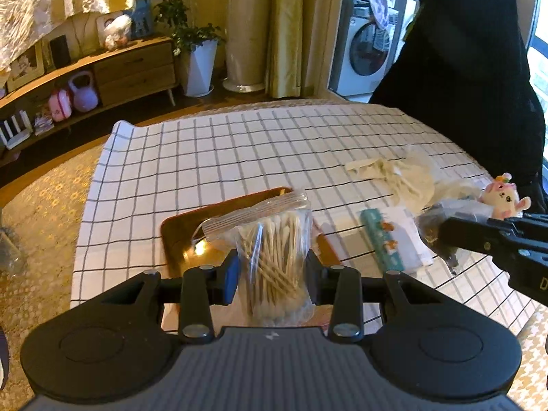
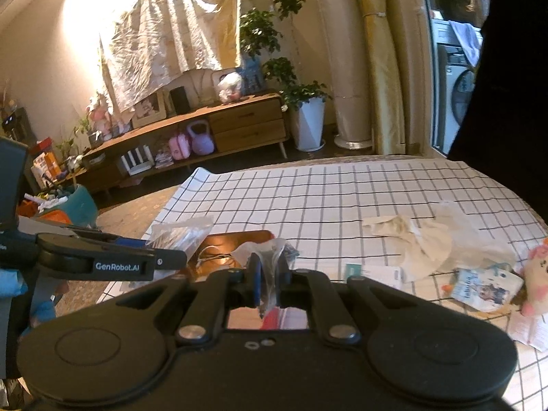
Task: Organize soft objects
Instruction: 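Carry the swab bag with the left gripper while the right gripper carries the tea bag over the tin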
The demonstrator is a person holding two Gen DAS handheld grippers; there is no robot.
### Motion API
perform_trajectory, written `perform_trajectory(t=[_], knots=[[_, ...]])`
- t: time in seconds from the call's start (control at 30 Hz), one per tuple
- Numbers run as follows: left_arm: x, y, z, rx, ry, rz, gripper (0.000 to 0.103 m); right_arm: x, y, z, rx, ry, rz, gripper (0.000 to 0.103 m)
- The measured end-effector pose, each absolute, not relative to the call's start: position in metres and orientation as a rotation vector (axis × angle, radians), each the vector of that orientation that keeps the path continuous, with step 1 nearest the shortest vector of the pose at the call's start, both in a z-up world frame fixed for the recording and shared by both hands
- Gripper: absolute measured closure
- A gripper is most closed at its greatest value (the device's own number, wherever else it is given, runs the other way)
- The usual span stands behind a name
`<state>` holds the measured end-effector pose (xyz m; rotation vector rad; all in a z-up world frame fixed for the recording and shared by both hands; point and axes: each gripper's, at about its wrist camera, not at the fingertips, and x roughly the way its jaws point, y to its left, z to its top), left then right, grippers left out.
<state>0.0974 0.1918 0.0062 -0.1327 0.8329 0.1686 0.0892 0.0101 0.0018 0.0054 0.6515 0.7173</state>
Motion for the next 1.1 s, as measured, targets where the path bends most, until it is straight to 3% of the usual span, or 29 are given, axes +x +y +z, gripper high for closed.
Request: perform_trajectory(t=[1.1], knots=[[0.139,0.221,-0.094,-0.136,1.017,0.176,0.065,0.113,0.110,-0.096,-0.249,0.845,0.816,0.096]])
